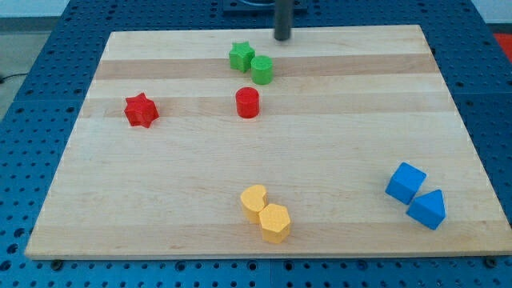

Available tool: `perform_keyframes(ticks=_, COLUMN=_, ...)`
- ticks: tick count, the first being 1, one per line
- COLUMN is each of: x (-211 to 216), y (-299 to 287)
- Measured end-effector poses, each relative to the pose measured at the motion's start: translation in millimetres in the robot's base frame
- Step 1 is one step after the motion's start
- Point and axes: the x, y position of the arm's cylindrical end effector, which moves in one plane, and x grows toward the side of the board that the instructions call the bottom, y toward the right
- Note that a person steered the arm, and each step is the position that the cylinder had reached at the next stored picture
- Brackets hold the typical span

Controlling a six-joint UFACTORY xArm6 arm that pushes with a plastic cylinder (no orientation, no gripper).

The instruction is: Place the green blocks to the right side of the red circle

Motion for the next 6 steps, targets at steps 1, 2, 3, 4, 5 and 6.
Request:
perform_keyframes(ticks=1, x=7, y=-69)
perform_keyframes(ticks=2, x=59, y=-66)
perform_keyframes(ticks=3, x=98, y=-80)
perform_keyframes(ticks=4, x=115, y=-25)
perform_keyframes(ticks=5, x=114, y=-48)
perform_keyframes(ticks=6, x=133, y=-113)
